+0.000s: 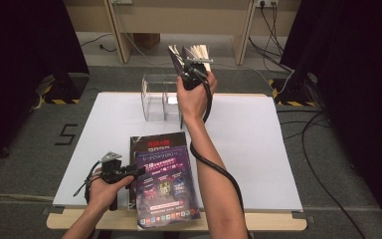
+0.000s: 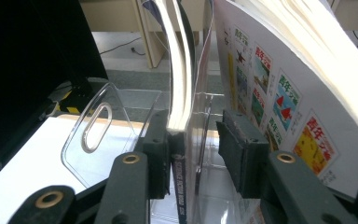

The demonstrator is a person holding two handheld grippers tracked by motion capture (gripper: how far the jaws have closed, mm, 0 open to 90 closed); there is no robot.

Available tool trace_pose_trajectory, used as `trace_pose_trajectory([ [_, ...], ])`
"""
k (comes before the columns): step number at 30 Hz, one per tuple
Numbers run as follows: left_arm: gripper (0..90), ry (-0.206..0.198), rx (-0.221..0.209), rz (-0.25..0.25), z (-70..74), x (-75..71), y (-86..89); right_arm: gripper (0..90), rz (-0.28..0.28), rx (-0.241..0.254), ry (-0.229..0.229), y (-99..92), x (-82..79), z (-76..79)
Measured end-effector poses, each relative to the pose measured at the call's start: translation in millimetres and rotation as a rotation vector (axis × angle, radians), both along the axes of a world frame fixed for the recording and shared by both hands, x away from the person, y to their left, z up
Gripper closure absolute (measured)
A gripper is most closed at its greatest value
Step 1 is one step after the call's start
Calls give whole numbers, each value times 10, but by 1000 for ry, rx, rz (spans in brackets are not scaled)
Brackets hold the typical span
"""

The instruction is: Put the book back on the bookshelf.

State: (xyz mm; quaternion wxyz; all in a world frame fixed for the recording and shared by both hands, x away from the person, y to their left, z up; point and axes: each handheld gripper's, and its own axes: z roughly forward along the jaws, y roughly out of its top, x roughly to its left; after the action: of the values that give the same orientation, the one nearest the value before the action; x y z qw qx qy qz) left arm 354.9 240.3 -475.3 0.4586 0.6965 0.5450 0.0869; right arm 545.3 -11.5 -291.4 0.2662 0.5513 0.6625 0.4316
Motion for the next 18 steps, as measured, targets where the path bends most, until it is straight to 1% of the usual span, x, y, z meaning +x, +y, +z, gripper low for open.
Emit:
trace_pose_trajectory([
  [3,516,-3,-3,1,5,2,1,634,8,-6,-5,-1,-31,1],
  [7,516,-8,-3,4,16,5,10,629,19,-10,3,-2,-67,-14],
  [13,516,-5,-1,10,17,17,15,616,39,5,12,-23,-118,-48],
  [18,516,-8,-4,1,19,21,-4,612,38,9,26,-41,-133,-61],
])
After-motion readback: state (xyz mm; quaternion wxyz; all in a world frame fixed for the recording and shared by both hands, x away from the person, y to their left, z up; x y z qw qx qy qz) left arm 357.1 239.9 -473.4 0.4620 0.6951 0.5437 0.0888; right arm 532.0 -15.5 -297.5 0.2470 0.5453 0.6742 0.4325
